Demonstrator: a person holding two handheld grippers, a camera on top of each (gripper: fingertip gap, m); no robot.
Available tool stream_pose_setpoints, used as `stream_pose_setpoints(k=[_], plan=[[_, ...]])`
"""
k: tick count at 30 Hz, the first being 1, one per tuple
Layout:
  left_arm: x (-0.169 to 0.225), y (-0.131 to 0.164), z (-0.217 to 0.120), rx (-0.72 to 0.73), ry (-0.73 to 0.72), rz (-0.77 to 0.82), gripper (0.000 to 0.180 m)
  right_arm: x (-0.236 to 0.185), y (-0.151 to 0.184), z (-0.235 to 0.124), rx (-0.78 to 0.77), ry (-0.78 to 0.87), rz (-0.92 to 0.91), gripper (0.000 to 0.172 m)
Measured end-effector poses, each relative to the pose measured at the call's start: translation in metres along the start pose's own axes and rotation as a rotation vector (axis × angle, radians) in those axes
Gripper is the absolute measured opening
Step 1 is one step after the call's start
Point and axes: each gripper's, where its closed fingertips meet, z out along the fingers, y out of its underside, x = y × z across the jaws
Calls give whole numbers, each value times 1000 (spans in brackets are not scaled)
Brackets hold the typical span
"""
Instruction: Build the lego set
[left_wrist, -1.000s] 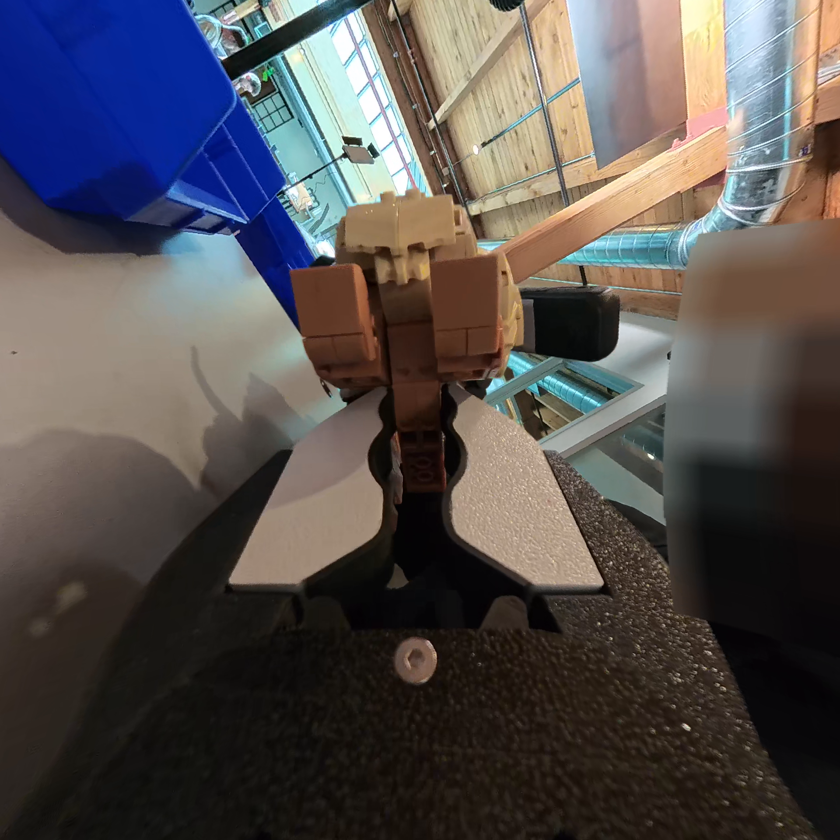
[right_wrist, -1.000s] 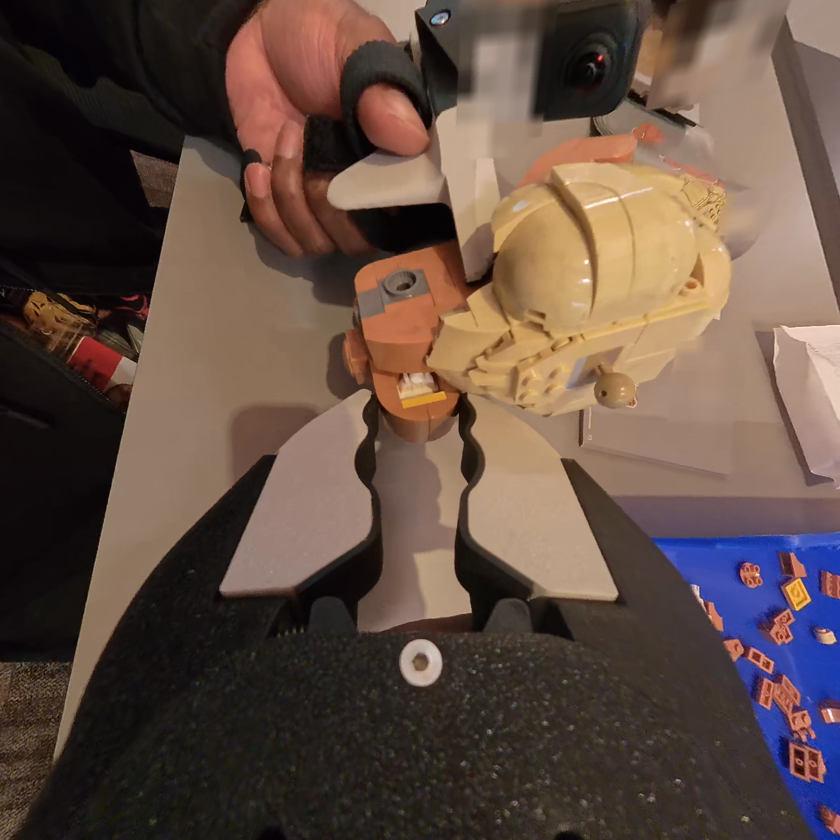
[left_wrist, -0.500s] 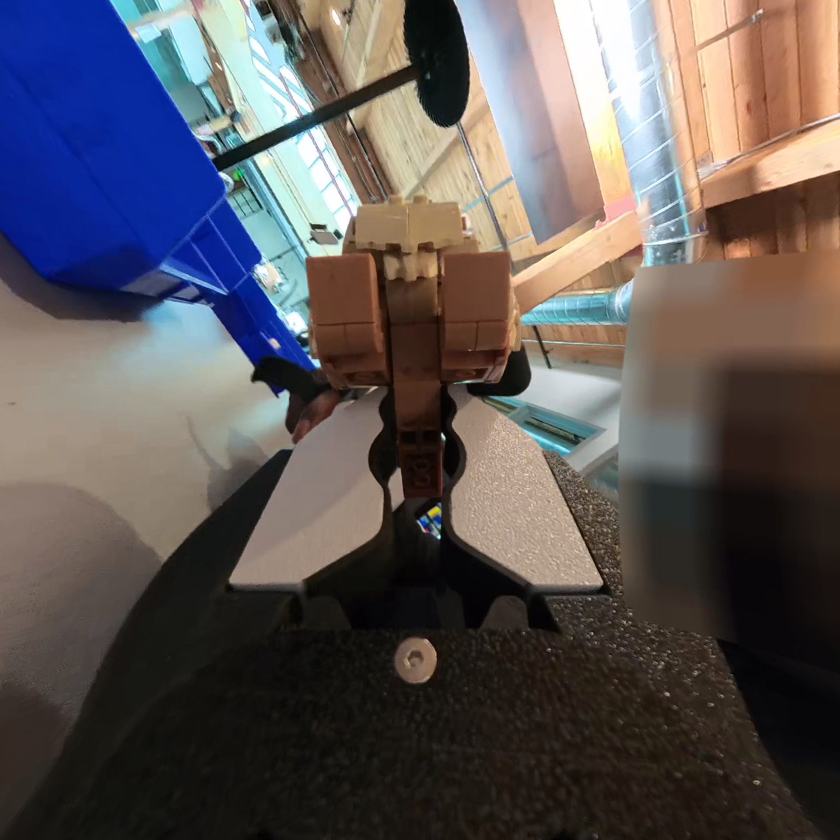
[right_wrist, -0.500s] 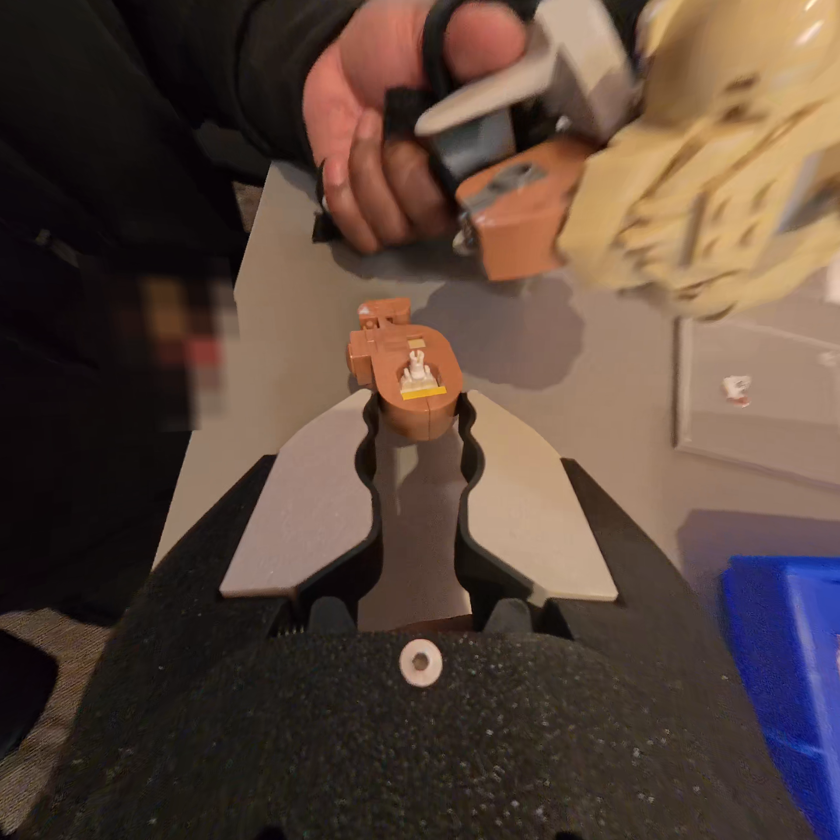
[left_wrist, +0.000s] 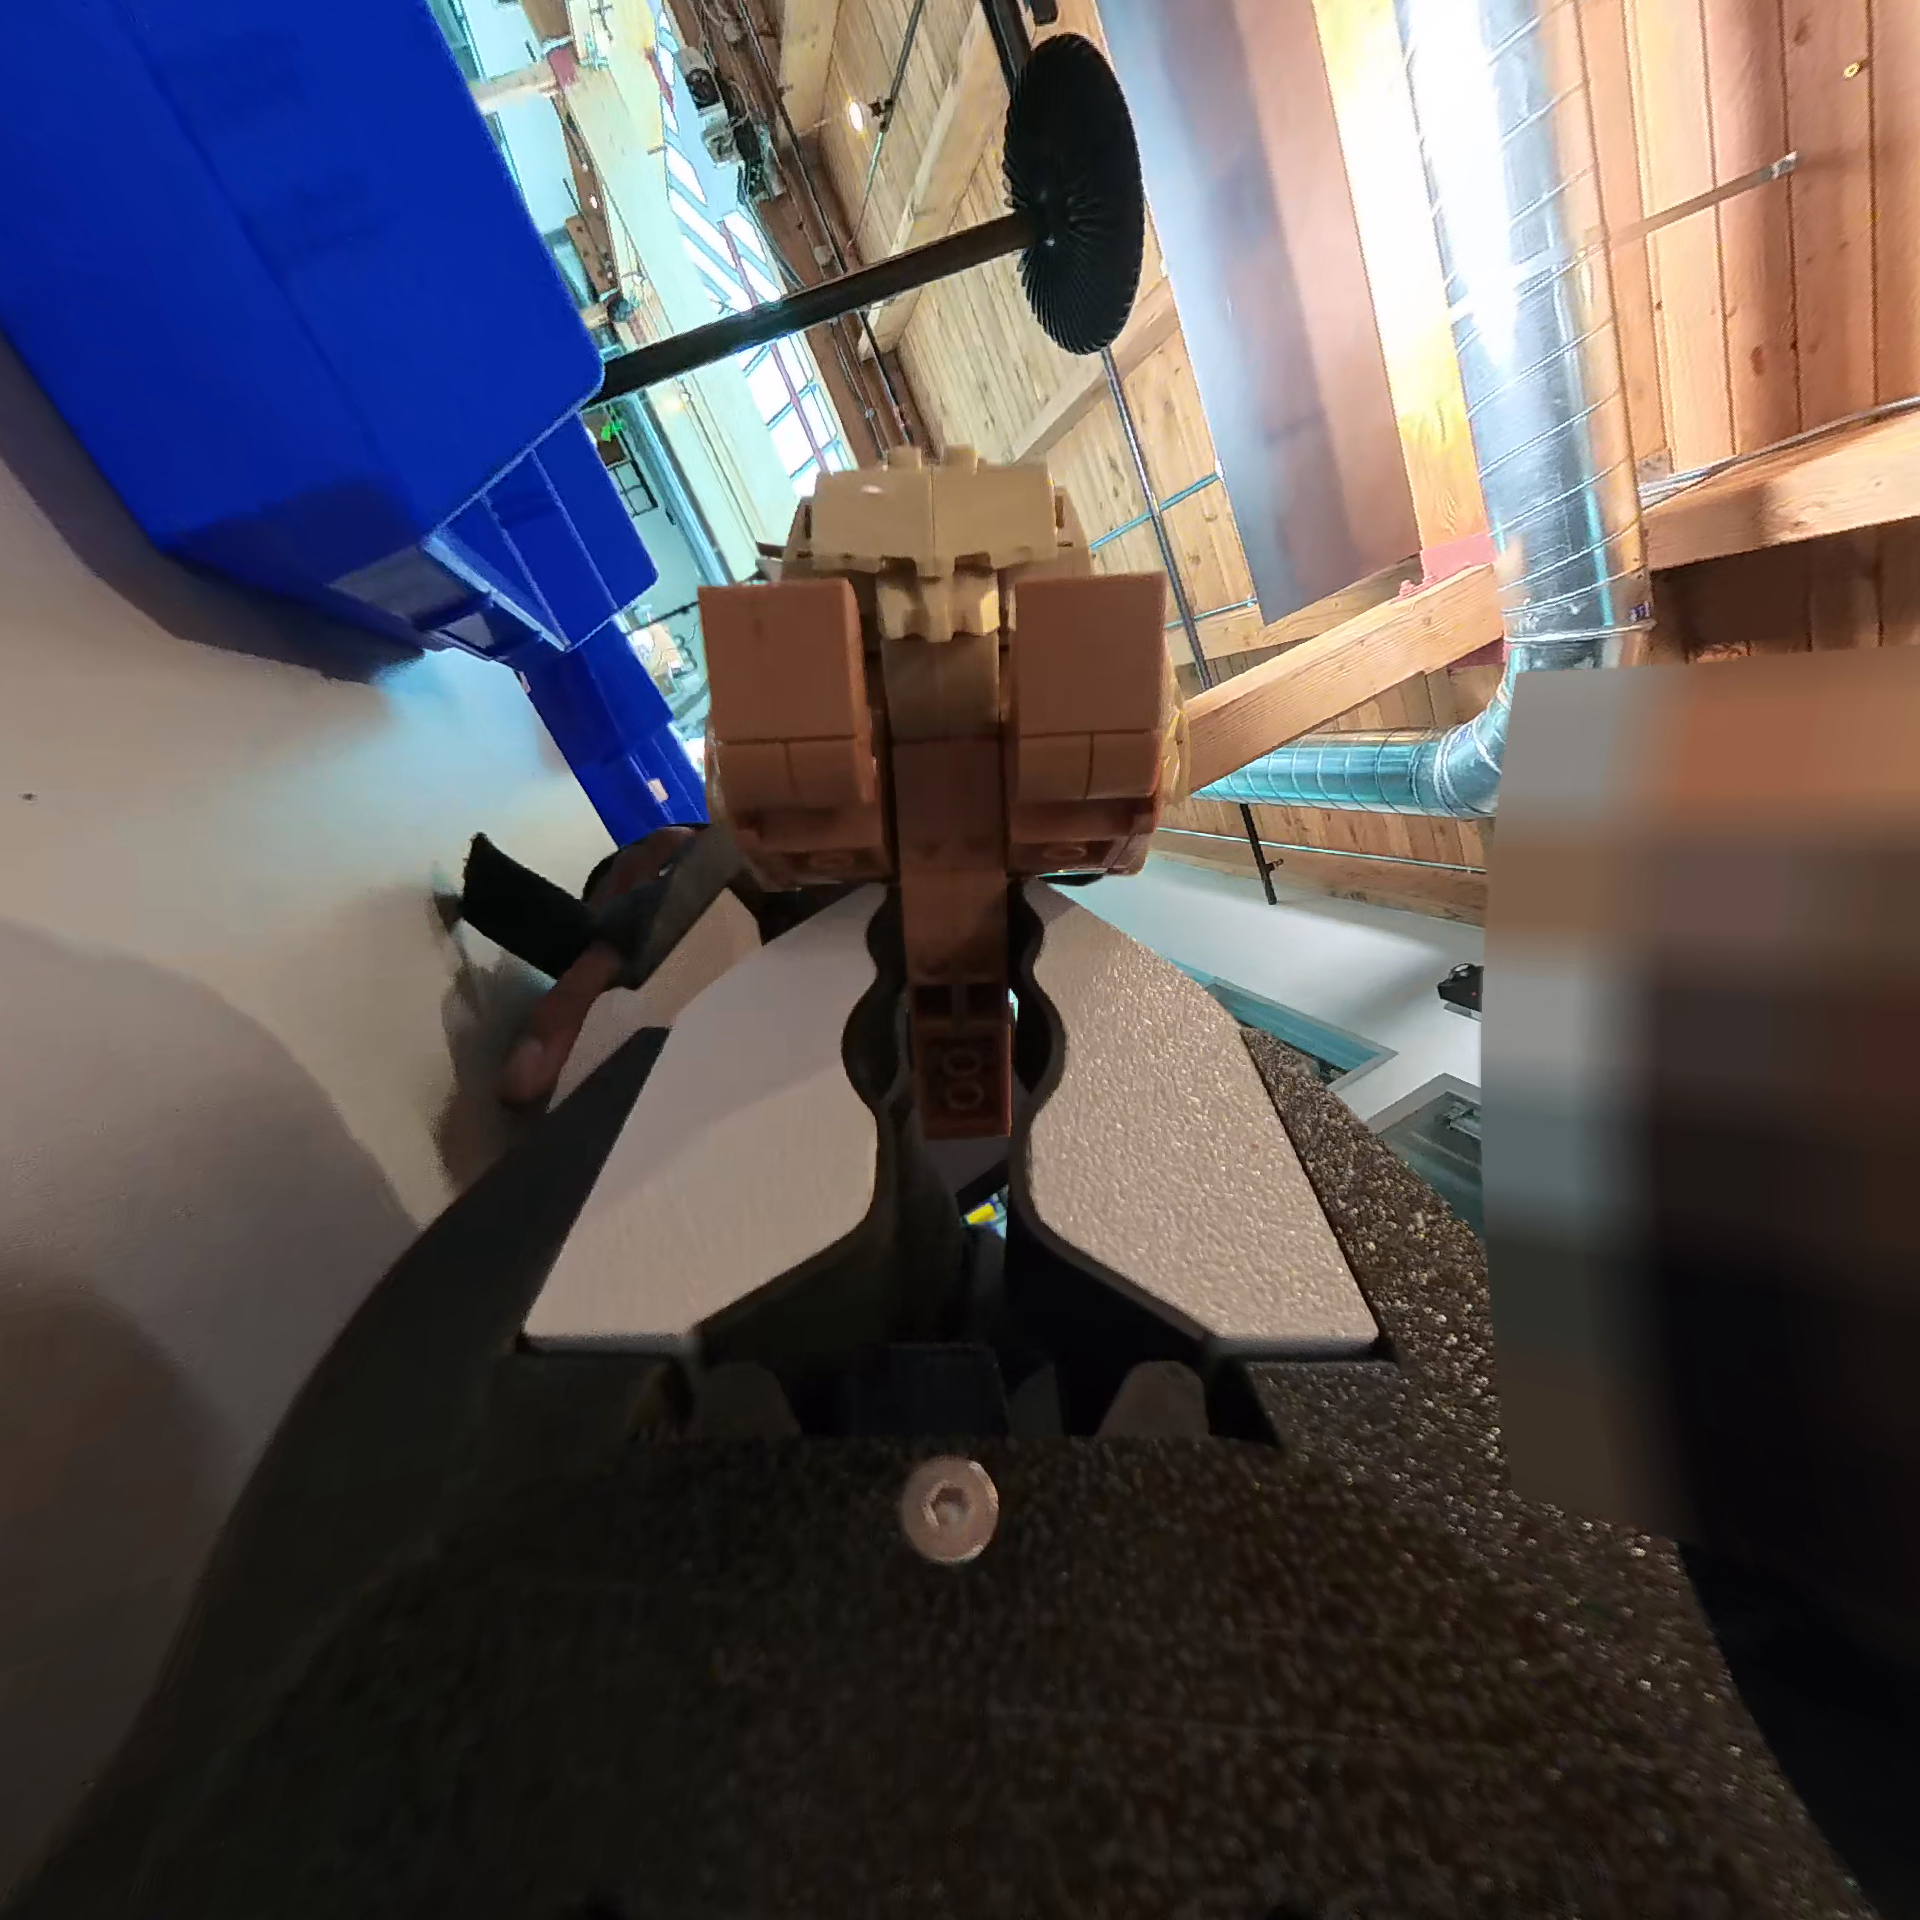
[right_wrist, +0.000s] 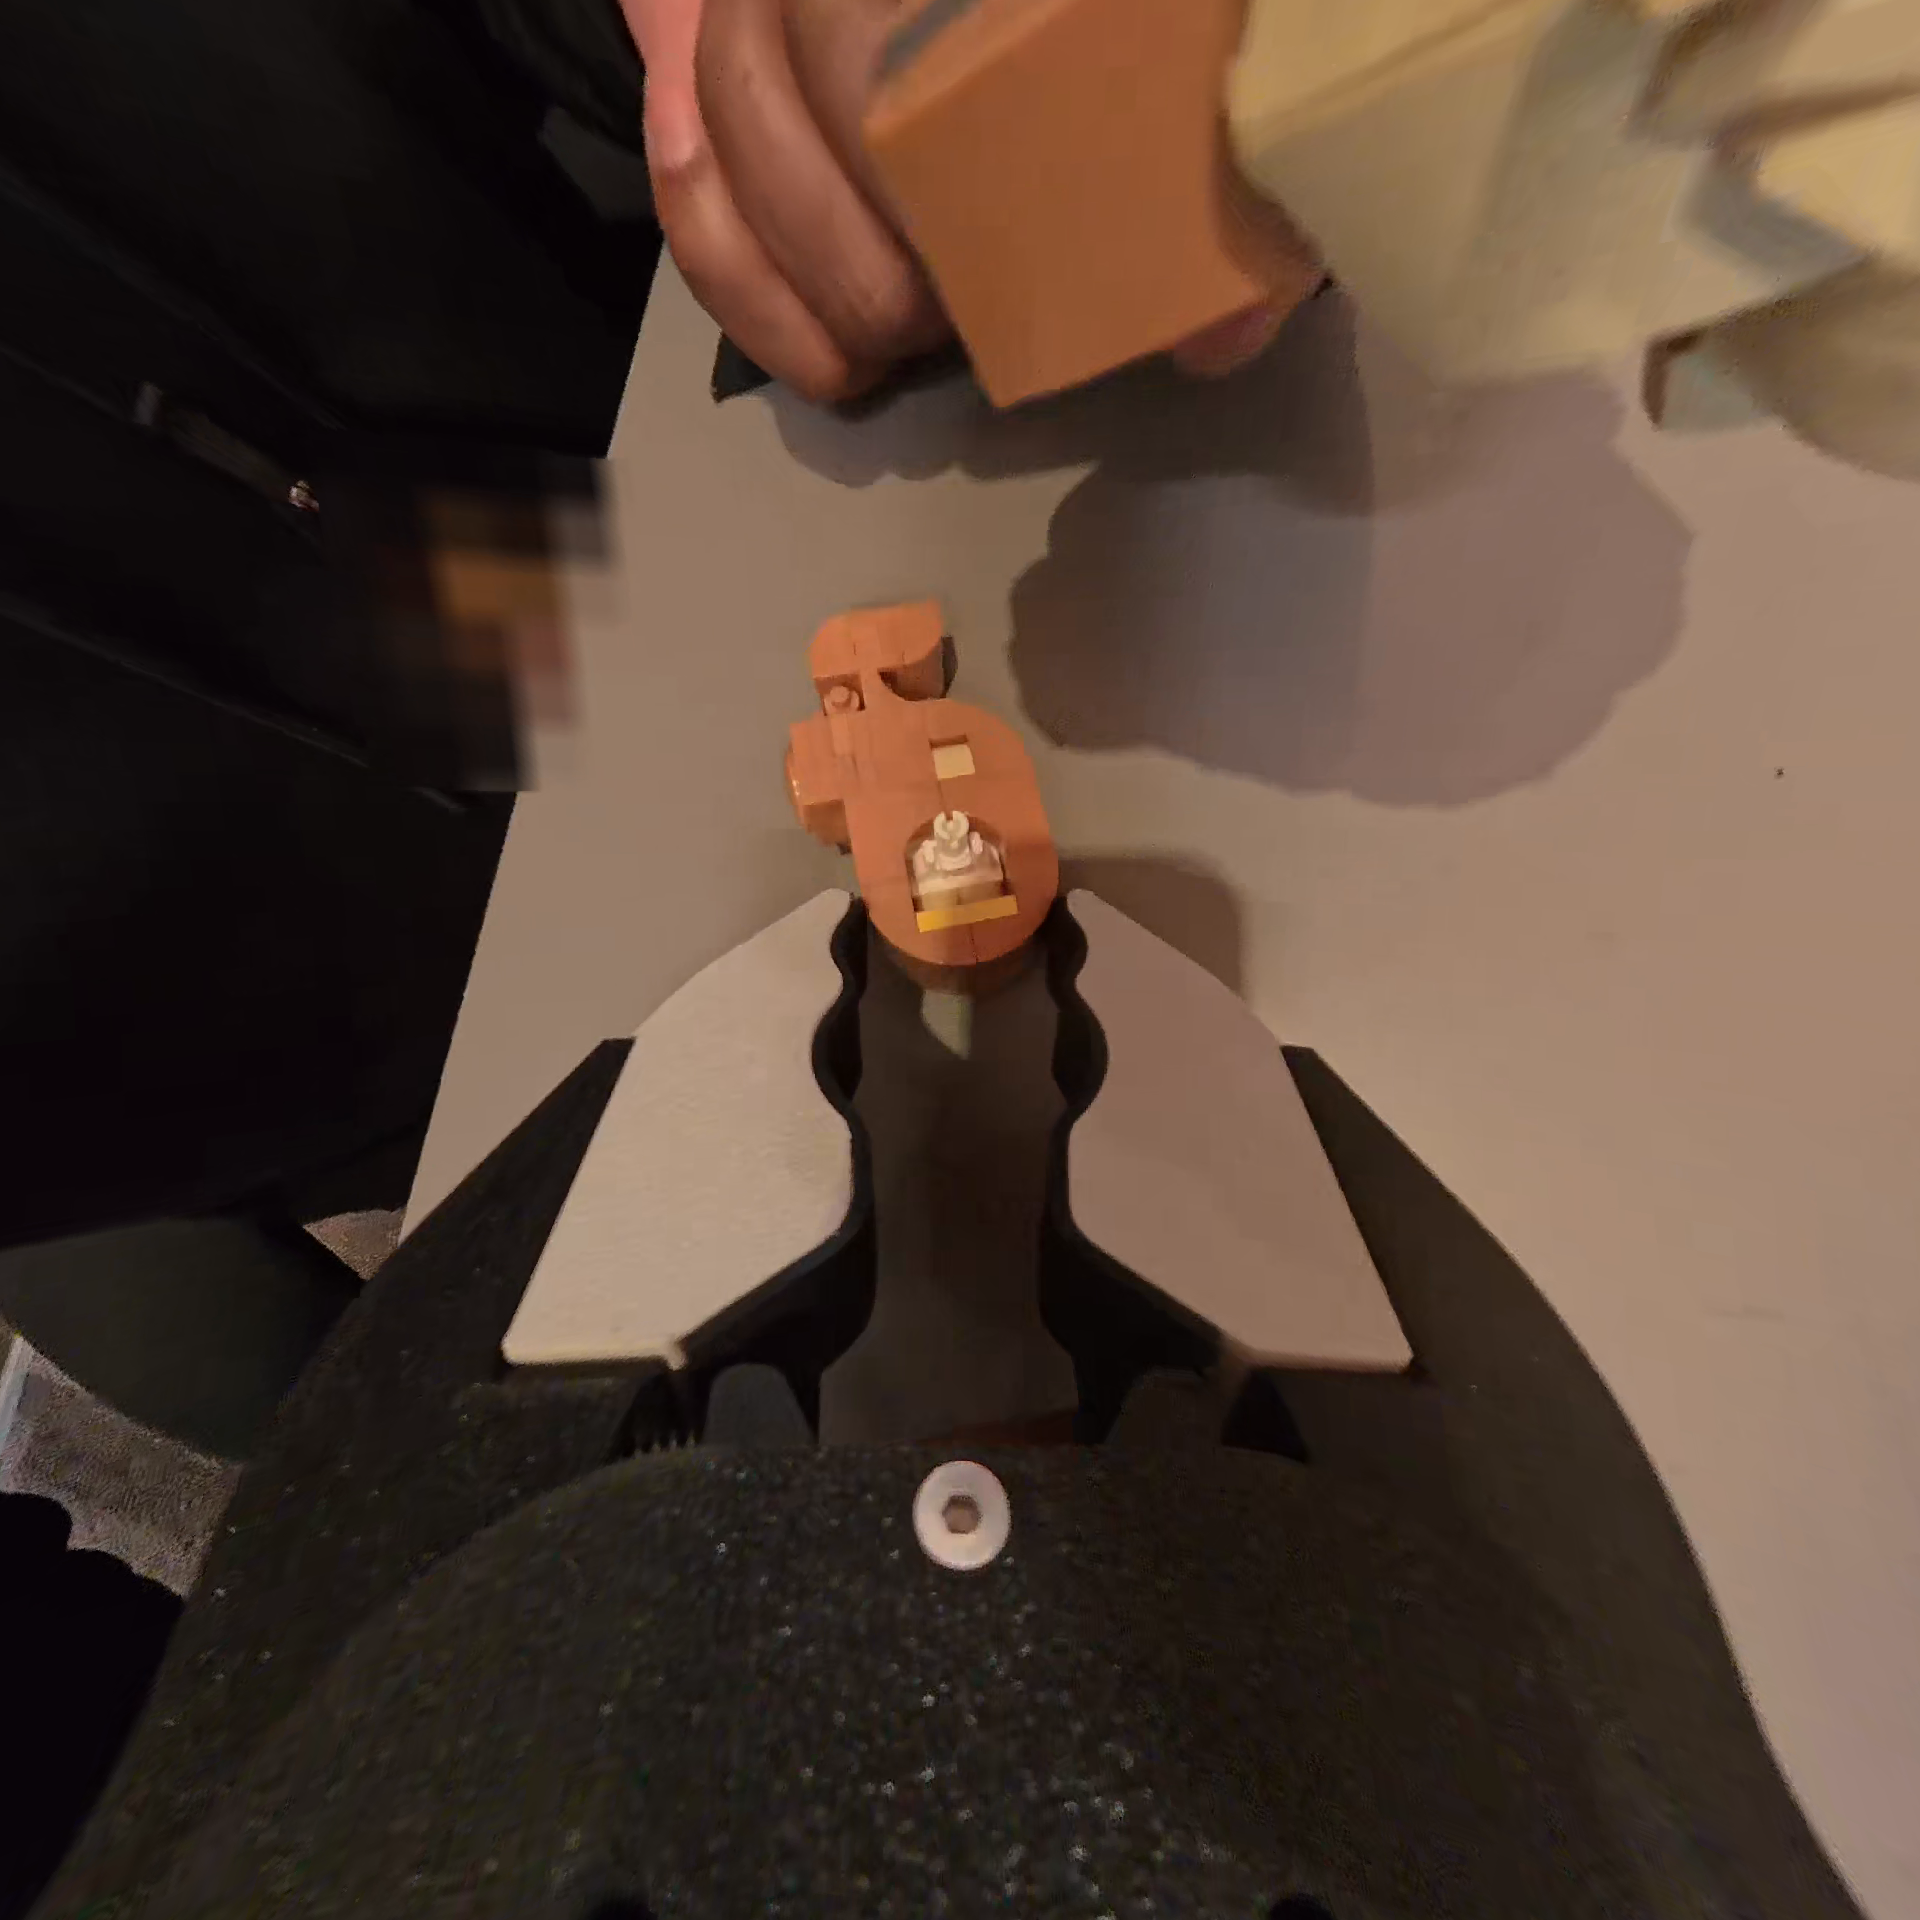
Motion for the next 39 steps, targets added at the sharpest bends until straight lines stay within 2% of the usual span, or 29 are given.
stream_pose_setpoints(k=[2, 4, 6, 9, 12, 14, 22, 30, 39], plan=[[2, -2, -1, 20, 12, 6, 18, 4, 0, -1, 15, 35, 3, 33], [5, -4, -2, 39, 18, 37, 17, 10, 1, -6, 42, 99, 32, 42], [6, -5, -2, 47, -1, 100, 18, 13, -5, -15, 128, 172, 77, 46], [9, -5, -1, 38, -49, 241, 18, 10, -33, -36, 359, 242, 140, 47], [8, -3, 2, 8, -132, 420, 17, -1, -73, -55, 668, 203, 227, 46], [9, -2, 5, -12, -173, 510, 17, 2, -82, -60, 760, 220, 295, 43], [8, 10, 12, -69, -263, 678, 17, 14, -85, -53, 848, 159, 421, 25], [11, 13, 16, -143, -325, 772, 19, 8, -85, -60, 907, 109, 397, 23], [17, 8, 7, -191, -386, 788, 19, 4, -86, -66, 904, 121, 332, 17]])
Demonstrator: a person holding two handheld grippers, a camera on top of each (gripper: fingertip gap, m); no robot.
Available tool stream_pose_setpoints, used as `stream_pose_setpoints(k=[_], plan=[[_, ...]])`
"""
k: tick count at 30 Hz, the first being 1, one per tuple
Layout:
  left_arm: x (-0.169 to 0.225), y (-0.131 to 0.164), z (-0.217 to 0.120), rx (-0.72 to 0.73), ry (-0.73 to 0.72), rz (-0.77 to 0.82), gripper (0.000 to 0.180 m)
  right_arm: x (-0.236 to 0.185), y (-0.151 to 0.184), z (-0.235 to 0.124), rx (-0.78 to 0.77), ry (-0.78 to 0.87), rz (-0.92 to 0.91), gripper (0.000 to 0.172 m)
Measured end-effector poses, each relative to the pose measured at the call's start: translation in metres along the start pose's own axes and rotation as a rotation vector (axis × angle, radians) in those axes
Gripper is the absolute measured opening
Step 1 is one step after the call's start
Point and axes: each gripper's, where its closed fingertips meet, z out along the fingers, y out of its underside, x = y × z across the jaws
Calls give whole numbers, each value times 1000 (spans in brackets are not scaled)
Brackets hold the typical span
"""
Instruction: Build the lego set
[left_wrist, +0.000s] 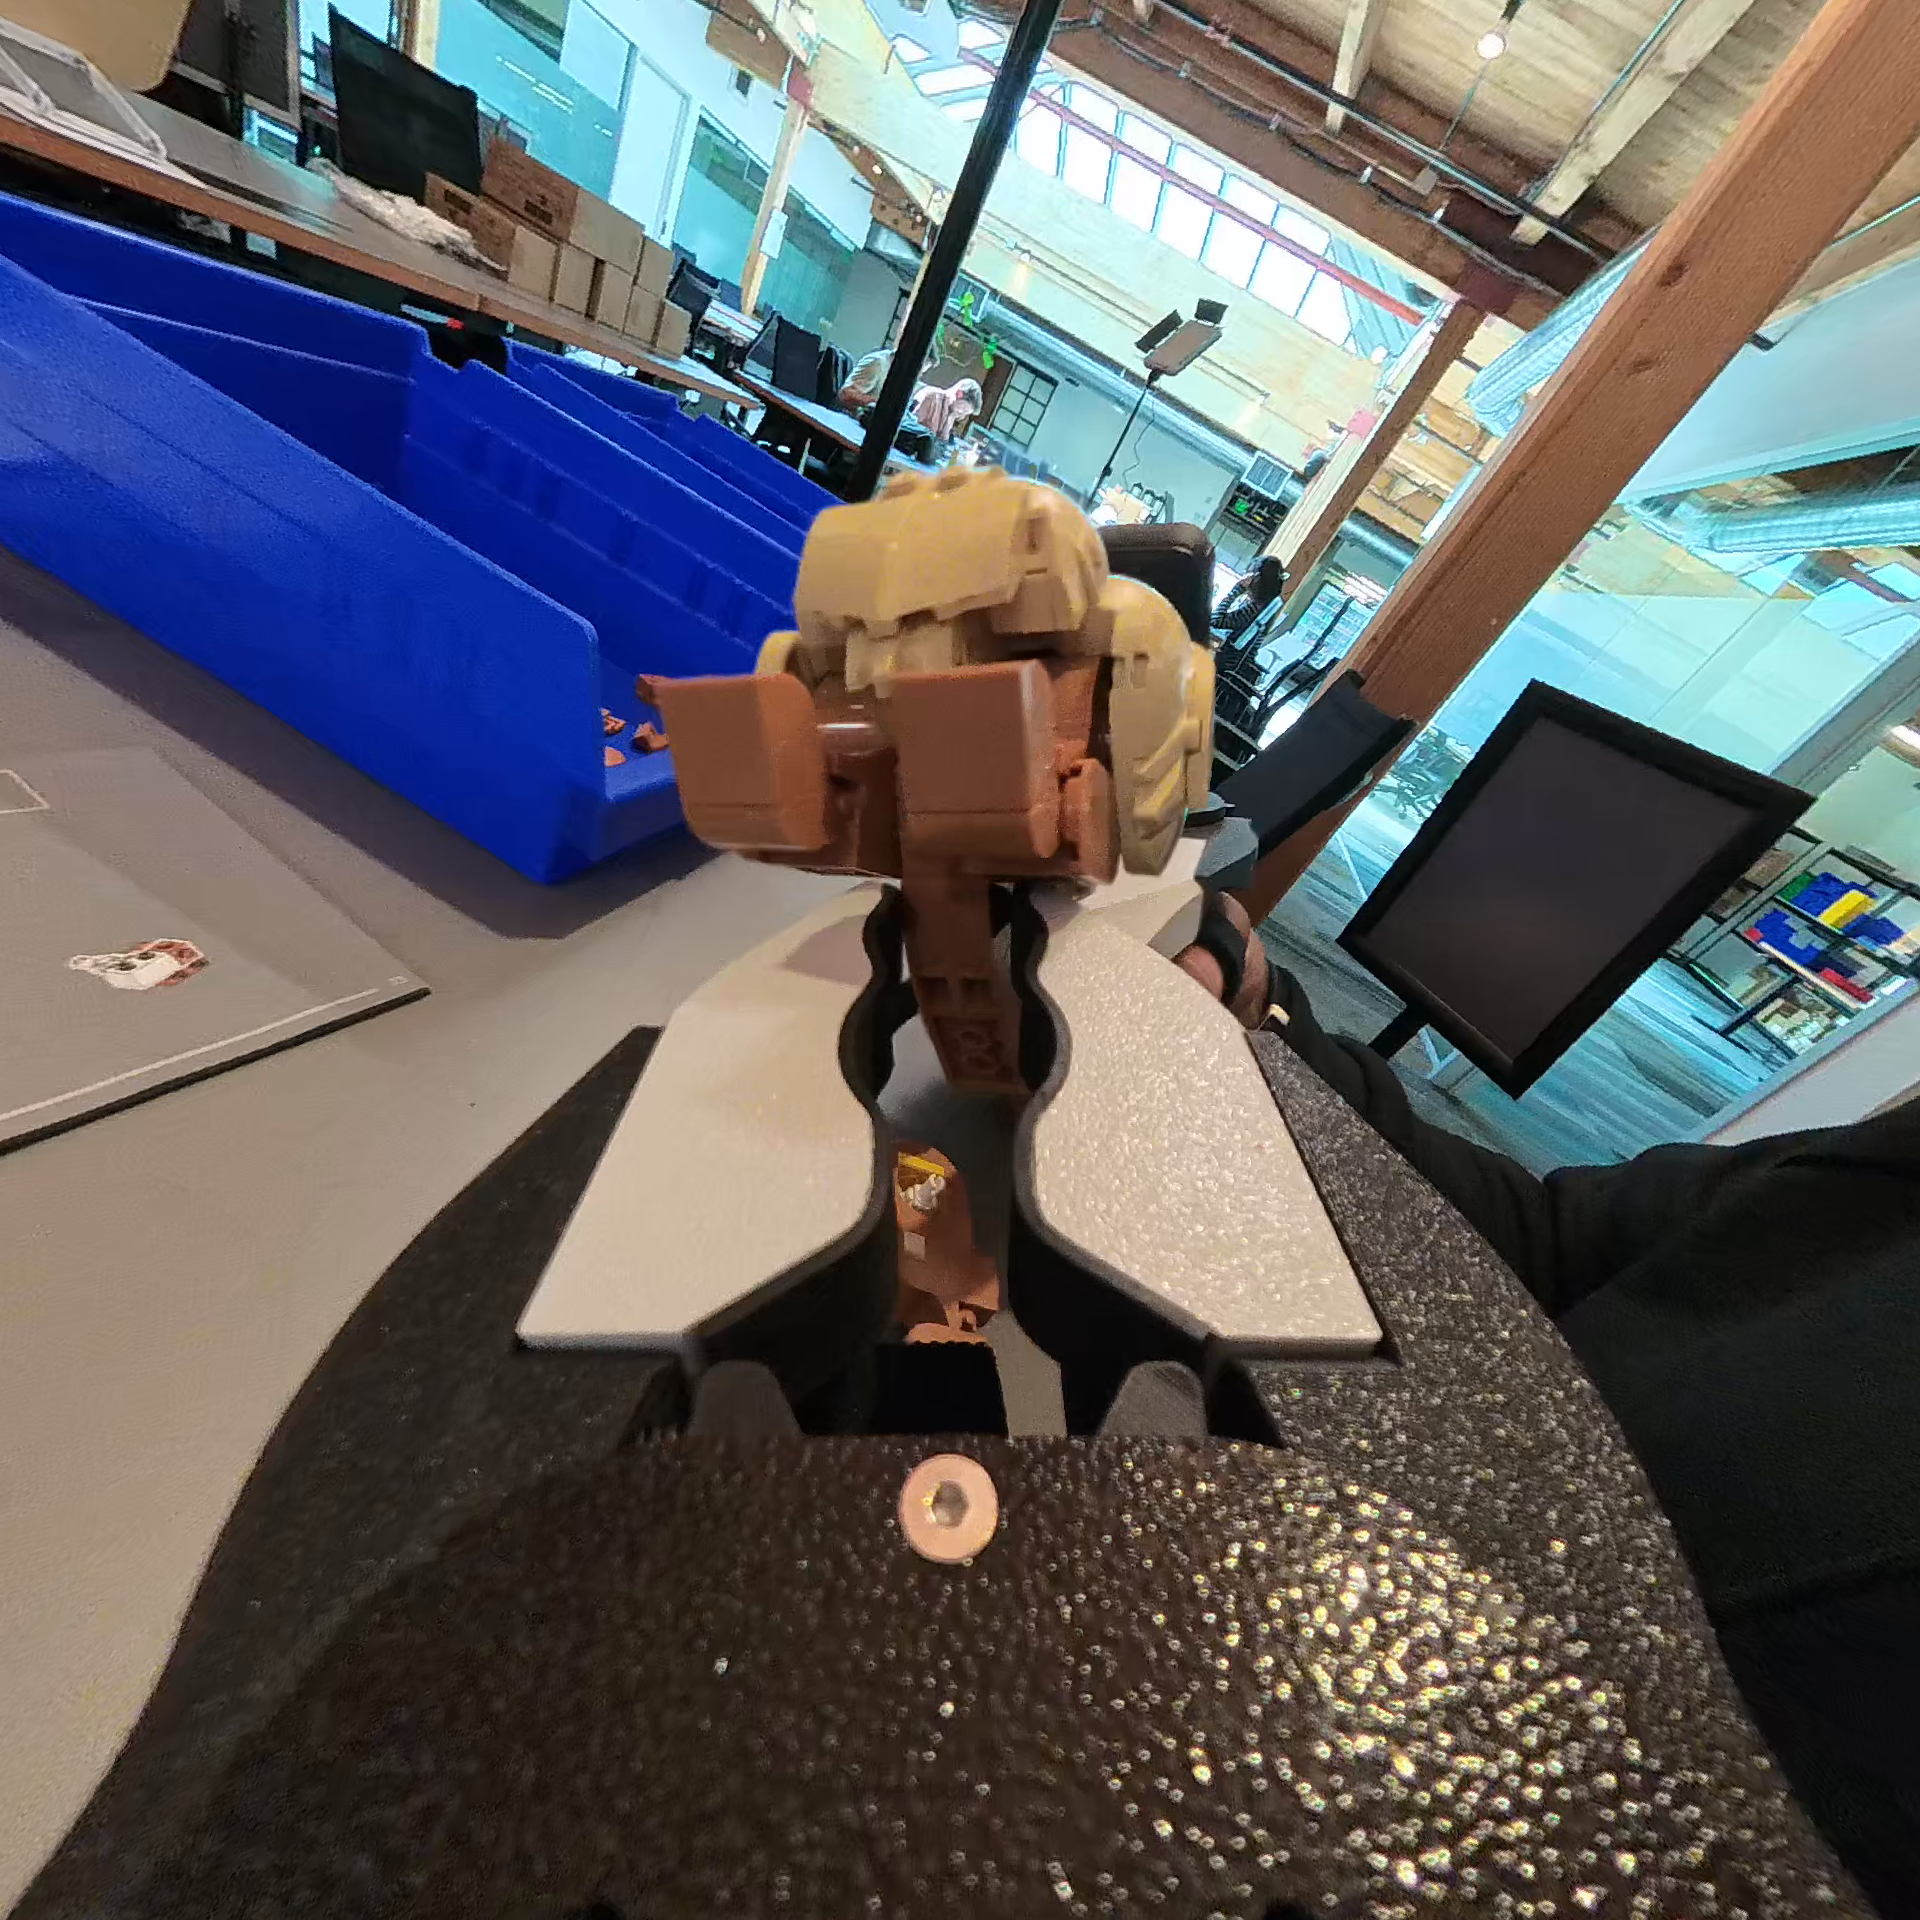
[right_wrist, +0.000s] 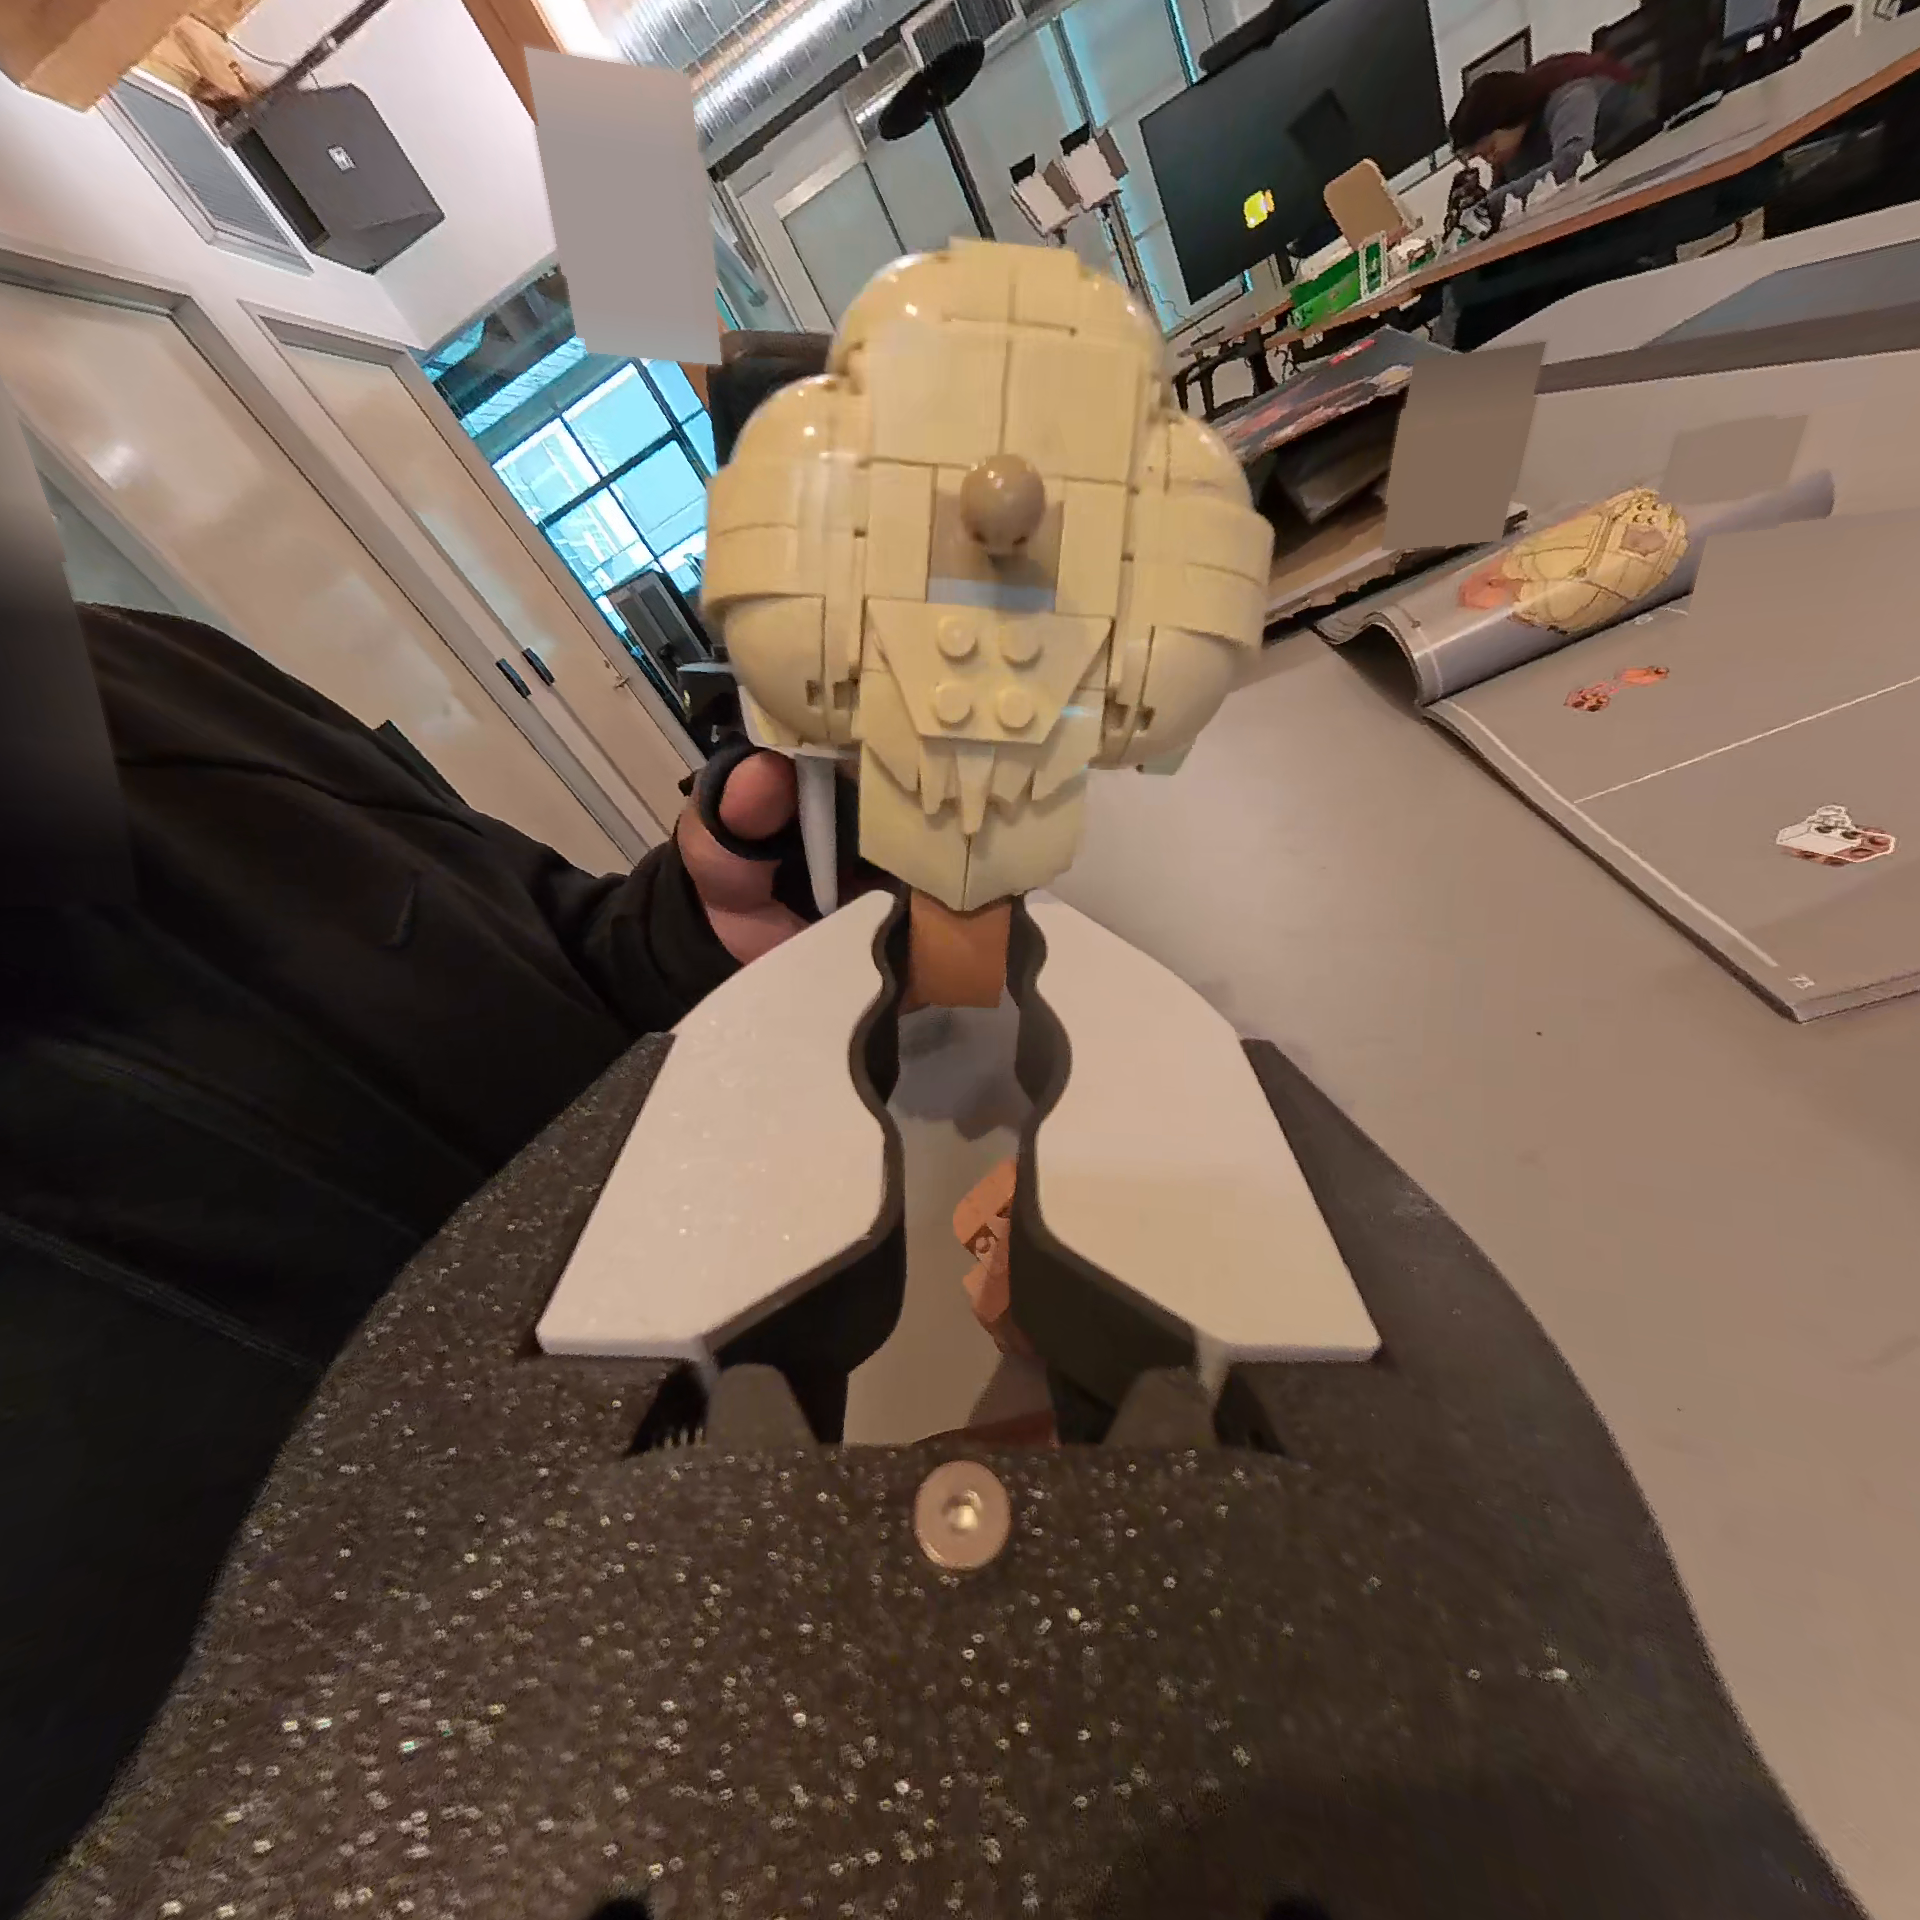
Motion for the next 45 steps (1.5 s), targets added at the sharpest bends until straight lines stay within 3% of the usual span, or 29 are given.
stream_pose_setpoints(k=[13, 24, 31, 45], plan=[[-3, 9, -1, -72, 66, 10, 18, 4, 13, 1, -111, 17, -20, 17], [-9, 10, -7, 22, 197, -158, 16, 2, 16, -5, -176, 89, -80, 30], [-12, 18, -2, -13, 200, -218, 16, 10, 12, -20, -139, 218, -47, 22], [-8, 29, 0, -226, 71, 38, 16, 17, 32, -18, -181, 226, -63, 25]])
